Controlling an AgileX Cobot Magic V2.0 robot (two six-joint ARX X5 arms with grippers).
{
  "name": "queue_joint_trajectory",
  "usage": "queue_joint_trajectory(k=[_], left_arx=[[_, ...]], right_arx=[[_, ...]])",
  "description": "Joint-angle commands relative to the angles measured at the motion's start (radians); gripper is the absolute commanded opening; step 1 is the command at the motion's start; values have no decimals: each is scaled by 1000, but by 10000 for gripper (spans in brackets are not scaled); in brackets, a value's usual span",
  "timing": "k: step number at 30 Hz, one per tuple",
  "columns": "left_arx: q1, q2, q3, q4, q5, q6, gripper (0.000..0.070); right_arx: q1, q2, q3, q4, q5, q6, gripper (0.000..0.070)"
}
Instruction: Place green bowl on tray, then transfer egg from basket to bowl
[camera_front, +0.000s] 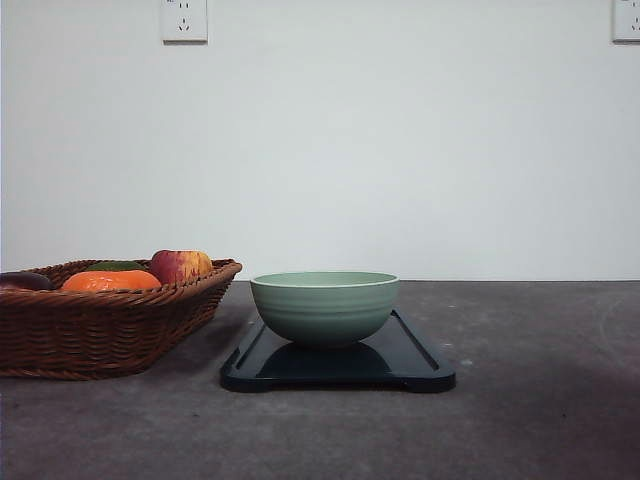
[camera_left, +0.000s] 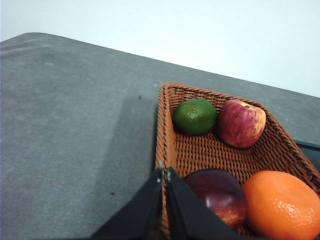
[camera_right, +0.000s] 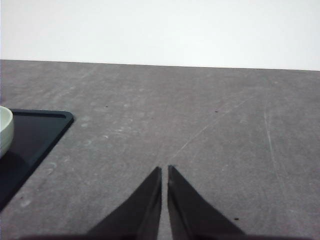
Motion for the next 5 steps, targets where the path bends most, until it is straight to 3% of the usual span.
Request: queue_joint_trajectory(k=[1, 5], left_arx=[[0, -1, -19, 13, -3, 1, 0], [0, -1, -19, 13, -3, 1, 0]], right_arx=[[-1, 0, -5, 8, 0, 11, 13], [-1, 0, -5, 8, 0, 11, 13]])
